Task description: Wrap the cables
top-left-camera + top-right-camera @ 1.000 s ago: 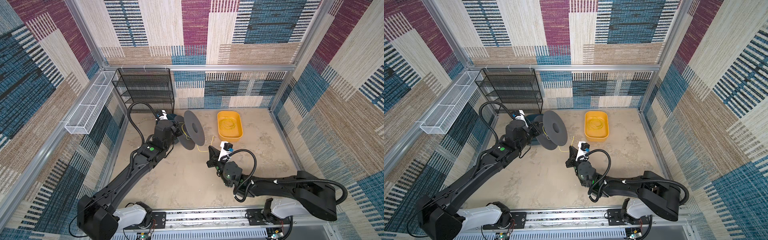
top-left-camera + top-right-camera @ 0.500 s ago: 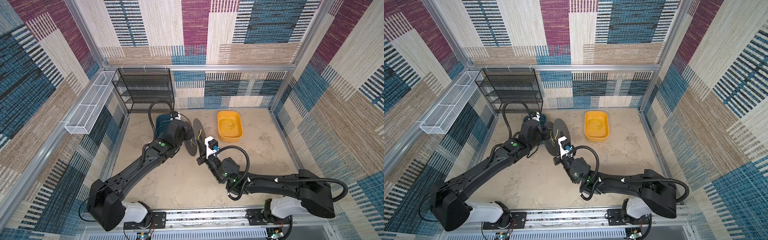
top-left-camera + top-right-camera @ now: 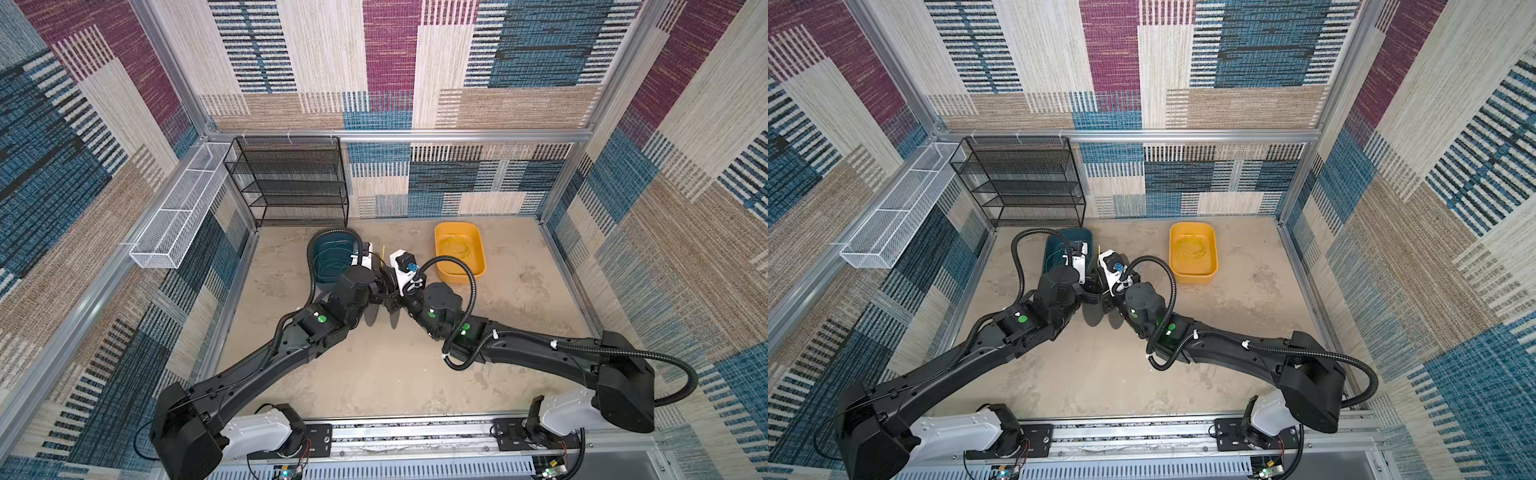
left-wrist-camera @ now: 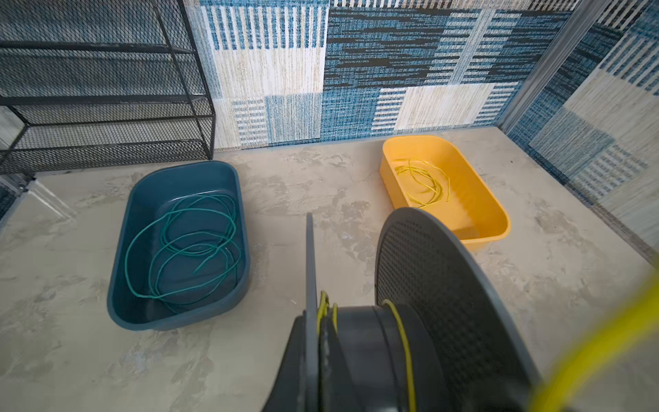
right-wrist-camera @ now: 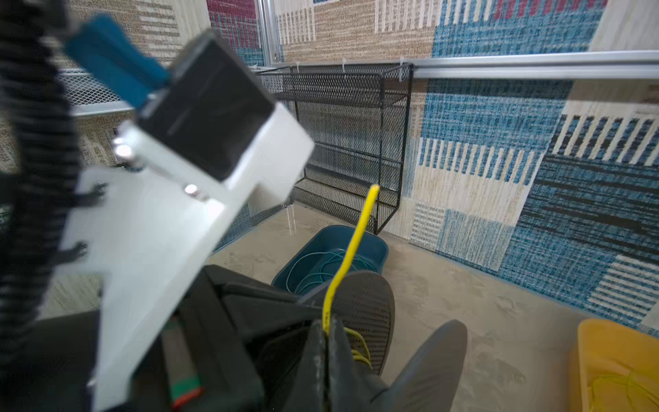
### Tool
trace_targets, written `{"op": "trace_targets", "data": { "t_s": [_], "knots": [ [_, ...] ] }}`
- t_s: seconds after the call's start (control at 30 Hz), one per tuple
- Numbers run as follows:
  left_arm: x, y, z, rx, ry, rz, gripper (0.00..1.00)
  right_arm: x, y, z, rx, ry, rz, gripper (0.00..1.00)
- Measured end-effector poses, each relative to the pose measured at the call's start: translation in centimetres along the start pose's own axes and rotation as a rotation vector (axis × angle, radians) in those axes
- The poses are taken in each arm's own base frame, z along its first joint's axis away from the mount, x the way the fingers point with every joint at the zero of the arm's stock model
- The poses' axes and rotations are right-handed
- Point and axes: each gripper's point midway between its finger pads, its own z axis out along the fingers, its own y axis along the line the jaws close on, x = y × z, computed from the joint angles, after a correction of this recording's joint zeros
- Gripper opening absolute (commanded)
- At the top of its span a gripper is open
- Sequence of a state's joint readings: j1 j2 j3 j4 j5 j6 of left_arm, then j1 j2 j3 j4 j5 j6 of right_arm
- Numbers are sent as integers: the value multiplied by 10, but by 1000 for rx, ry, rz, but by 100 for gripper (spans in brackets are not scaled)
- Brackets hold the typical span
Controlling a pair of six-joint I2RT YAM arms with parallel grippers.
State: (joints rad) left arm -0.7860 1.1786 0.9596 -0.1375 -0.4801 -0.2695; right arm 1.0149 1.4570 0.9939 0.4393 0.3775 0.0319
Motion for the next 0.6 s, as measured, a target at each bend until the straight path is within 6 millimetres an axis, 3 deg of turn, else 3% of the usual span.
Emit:
{"op": "trace_targets", "data": {
  "t_s": [0.07, 0.17, 0.3, 0.6],
  "knots": [
    [-1, 1, -3, -13, -15, 21, 0, 2, -3, 2, -10, 21, 29, 2],
    [-2, 4, -8, -32, -33, 58, 0, 3, -6, 5, -16, 41, 84, 14],
    [9, -16, -14, 63, 8, 122, 0, -9, -26, 10, 43, 14, 146, 32],
    [35, -20, -12, 78, 119, 208, 0, -21, -43, 1, 91, -23, 197, 39]
  ]
}}
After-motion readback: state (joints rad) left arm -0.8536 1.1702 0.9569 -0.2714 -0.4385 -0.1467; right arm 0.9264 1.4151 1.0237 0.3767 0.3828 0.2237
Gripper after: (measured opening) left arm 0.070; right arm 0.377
